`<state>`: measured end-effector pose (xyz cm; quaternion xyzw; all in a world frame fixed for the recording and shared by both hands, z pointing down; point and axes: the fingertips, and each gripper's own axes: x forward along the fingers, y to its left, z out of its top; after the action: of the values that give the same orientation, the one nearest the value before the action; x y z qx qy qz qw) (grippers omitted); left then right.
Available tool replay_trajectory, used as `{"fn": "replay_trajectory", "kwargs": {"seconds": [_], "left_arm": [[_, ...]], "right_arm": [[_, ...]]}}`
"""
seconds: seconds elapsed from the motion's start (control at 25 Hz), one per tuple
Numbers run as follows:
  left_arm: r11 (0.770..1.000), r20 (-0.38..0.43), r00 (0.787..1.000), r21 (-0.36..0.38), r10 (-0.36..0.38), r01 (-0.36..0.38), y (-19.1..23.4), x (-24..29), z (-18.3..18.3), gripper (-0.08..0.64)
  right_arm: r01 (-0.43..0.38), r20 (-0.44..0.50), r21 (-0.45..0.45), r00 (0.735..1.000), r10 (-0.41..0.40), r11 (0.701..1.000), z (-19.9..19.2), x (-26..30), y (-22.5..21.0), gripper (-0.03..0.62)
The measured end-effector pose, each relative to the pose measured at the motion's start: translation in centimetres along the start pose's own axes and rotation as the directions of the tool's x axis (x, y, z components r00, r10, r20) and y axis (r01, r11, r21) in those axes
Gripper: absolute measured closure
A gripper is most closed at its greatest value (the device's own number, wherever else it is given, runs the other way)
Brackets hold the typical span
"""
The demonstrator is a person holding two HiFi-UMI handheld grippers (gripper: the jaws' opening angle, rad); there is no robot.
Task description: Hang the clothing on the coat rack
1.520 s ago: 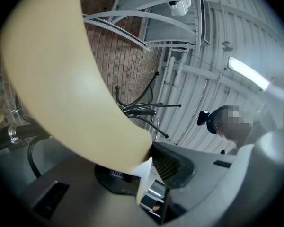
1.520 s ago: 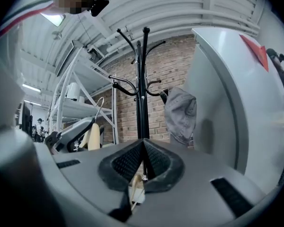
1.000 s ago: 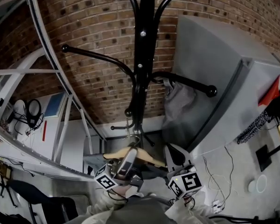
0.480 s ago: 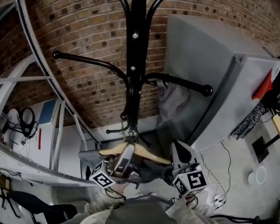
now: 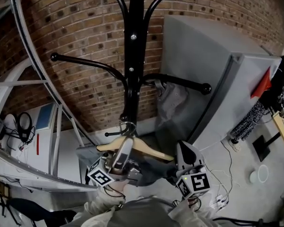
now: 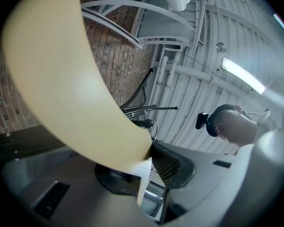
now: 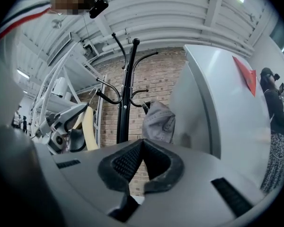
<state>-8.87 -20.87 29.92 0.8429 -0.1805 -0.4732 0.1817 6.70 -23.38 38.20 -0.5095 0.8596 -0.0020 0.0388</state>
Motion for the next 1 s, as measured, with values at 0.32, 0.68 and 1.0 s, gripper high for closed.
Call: {"fn": "replay_trajectory", "kwargs": {"seconds": [0.32,0.68,1.0], "left_arm": [[1.0,0.009,1.0,0.012,0.001,-0.001,0.7,1.1,1.0,0.459],[0.998,0.004,0.999,0.022,0.052,-0.052,3.2,1.2,1.4,0.459],[0.998,0.004,0.998,0.005,0.06,-0.061,4.8,1.3,1.3,0.459]], "right_arm": [[0.024,0.023,-0.025,0.999,-0.024,0.999,0.8,-0.4,-0.3,0.569],[0.039,0.02,-0.01,0.999,-0.038,0.999,0.3,-0.4,-0.4,0.569],[0.039,0.012,-0.005,0.999,-0.039,0.999,-0.1,0.2,-0.4,0.57]]}}
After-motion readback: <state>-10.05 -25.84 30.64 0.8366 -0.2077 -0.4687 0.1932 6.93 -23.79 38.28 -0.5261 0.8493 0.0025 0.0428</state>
